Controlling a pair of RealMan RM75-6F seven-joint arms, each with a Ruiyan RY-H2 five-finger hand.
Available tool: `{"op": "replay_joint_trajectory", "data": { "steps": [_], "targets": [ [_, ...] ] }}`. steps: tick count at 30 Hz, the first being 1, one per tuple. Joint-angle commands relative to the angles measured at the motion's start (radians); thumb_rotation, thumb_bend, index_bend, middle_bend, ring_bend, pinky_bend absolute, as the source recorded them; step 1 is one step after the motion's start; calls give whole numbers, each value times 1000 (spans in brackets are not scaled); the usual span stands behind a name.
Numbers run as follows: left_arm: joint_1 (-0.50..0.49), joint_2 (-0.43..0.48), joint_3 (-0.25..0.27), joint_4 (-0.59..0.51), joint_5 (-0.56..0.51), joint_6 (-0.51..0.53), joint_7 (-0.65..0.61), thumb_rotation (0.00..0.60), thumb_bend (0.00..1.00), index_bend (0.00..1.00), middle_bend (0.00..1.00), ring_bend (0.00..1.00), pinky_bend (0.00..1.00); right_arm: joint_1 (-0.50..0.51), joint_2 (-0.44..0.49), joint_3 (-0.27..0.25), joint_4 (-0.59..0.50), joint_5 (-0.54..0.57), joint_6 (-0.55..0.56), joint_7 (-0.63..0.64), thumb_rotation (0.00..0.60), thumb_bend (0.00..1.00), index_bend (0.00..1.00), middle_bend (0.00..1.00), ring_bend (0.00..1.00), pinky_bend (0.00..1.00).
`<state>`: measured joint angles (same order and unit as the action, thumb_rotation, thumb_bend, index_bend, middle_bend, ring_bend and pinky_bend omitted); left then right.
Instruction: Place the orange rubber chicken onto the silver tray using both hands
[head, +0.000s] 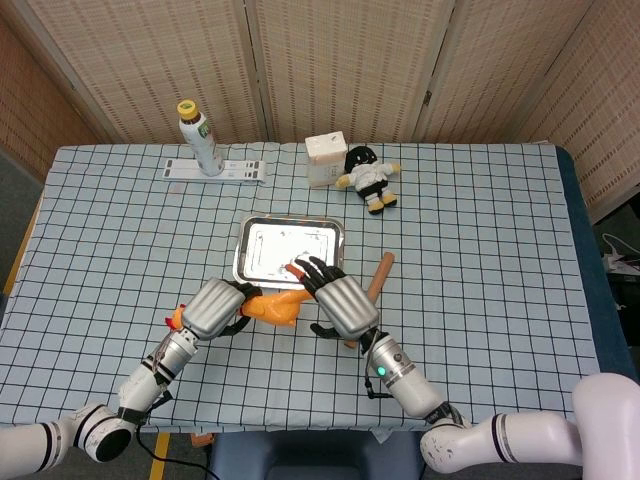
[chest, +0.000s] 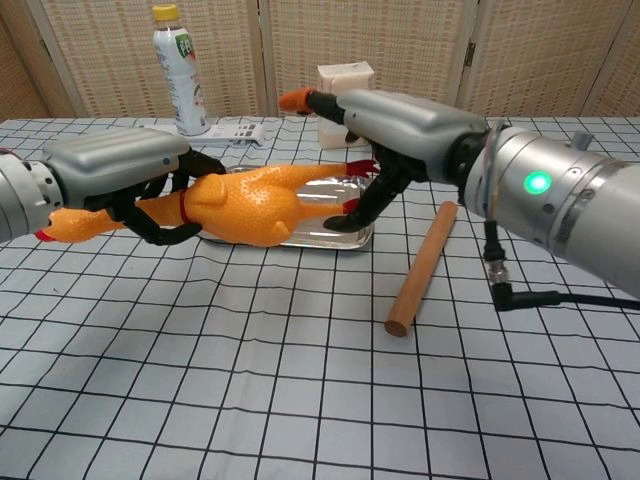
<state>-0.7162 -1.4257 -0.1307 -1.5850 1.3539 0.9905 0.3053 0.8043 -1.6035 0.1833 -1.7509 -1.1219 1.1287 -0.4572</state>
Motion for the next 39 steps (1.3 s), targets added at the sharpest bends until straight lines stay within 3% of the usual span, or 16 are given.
{"op": "replay_joint_trajectory", "data": {
  "steps": [1,9,16,20,22,26,27,29,33,39],
  "targets": [
    [-36,-5,-30,68,6,-30,-58,600,780,751,743,578,549,-60,77,-11,-19,-80,59,84,600,144,0,0,0,0],
    [-137,-128,-69,290,22,-108,-169,600,772,751,744,578,525,-137,206,-26,1,-143,87,218,600,142,0,0,0,0],
    [-241,-318,-75,645,51,-174,-312,600,755,740,738,578,522,-149,251,-28,56,-142,39,263,600,141,0,0,0,0],
    [-284,-405,-61,842,77,-195,-408,600,740,681,696,570,513,-146,256,-23,100,-124,5,274,600,142,0,0,0,0],
    [-300,-440,-52,921,87,-206,-468,600,713,588,645,549,506,-144,256,-17,118,-113,-10,283,600,141,0,0,0,0],
    [-318,-477,-27,1012,110,-228,-581,600,594,281,474,443,495,-141,253,-2,146,-91,-36,312,600,141,0,0,0,0],
    [-320,-484,-22,1028,114,-227,-603,600,566,167,403,397,493,-140,251,1,152,-88,-42,317,600,141,0,0,0,0],
    [-324,-496,-15,1058,117,-238,-636,600,531,41,281,303,480,-139,246,3,163,-83,-52,326,600,142,0,0,0,0],
    [-329,-487,-13,1061,114,-247,-695,600,444,0,26,60,359,-140,243,2,168,-81,-62,321,600,142,0,0,0,0],
    [-313,-456,-21,1019,115,-170,-742,600,390,0,0,0,242,-154,252,2,141,-85,-44,299,600,141,0,0,0,0]
  ]
}}
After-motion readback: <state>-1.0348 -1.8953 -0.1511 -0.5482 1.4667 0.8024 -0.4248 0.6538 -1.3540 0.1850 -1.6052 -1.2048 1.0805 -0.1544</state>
